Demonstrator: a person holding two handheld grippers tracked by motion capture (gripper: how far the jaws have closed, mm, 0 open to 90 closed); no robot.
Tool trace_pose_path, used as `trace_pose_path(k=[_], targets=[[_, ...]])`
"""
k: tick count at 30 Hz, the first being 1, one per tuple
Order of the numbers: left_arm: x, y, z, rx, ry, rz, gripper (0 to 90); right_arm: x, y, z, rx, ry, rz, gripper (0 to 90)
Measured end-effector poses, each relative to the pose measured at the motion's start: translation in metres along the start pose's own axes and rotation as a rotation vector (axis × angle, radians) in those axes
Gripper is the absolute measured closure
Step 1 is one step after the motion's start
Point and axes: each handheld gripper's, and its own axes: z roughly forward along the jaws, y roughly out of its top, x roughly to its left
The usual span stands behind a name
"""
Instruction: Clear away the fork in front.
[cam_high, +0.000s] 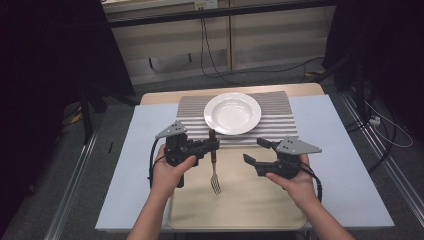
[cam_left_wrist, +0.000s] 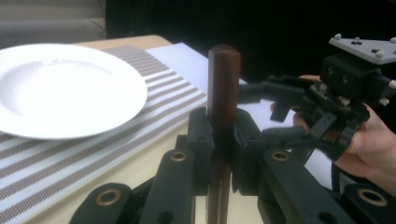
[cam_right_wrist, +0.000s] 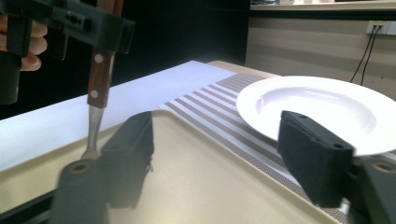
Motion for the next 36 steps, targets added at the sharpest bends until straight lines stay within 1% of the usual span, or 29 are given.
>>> trace_pose_path(k=[2, 4, 7, 9, 11, 15, 18, 20, 23, 26, 27, 28, 31, 36], targets=[[0.002, -0.001, -0.004, 0.008, -0.004, -0.005, 80.2, -0.003, -0.002, -0.005, 0.003, -0.017, -0.001, 23.1], [0.004, -0.002, -0.008, 0.019, -0.005, -0.002, 80.2, -0.004, -0.003, -0.007, 0.002, -0.02, -0.003, 22.3], [0.007, -0.004, -0.015, 0.033, -0.007, -0.007, 80.2, -0.004, -0.003, -0.011, 0.008, -0.041, -0.014, 16.9], [0.01, -0.005, -0.019, 0.035, -0.012, -0.017, 80.2, -0.004, -0.003, -0.014, 0.017, -0.045, -0.025, 16.3], [0.012, -0.006, -0.023, 0.042, -0.011, -0.02, 80.3, -0.005, -0.005, -0.016, 0.02, -0.05, -0.023, 16.0], [0.018, -0.01, -0.028, 0.068, -0.022, -0.043, 80.4, -0.009, -0.009, -0.019, 0.032, -0.064, -0.011, 15.6], [0.022, -0.015, -0.031, 0.09, -0.017, -0.052, 80.4, -0.01, -0.01, -0.02, 0.028, -0.067, -0.009, 15.4], [0.025, -0.019, -0.031, 0.102, -0.013, -0.06, 80.5, -0.01, -0.01, -0.02, 0.024, -0.067, -0.011, 15.4], [0.029, -0.025, -0.03, 0.093, -0.018, -0.077, 80.6, -0.011, -0.011, -0.02, 0.016, -0.068, -0.009, 15.4], [0.033, -0.029, -0.028, 0.085, -0.031, -0.062, 80.3, -0.012, -0.013, -0.02, 0.016, -0.066, -0.002, 15.2], [0.034, -0.03, -0.026, 0.089, -0.026, -0.047, 79.9, -0.012, -0.013, -0.02, 0.015, -0.063, 0.004, 15.2], [0.035, -0.031, -0.025, 0.099, -0.017, -0.019, 79.1, -0.012, -0.014, -0.02, 0.016, -0.063, 0.007, 15.2], [0.038, -0.038, -0.021, 0.104, 0.004, -0.02, 77.5, -0.012, -0.015, -0.02, 0.015, -0.059, 0.005, 15.2], [0.046, -0.054, -0.017, 0.102, 0.034, -0.037, 75.0, -0.013, -0.016, -0.021, 0.01, -0.056, 0.009, 15.2]])
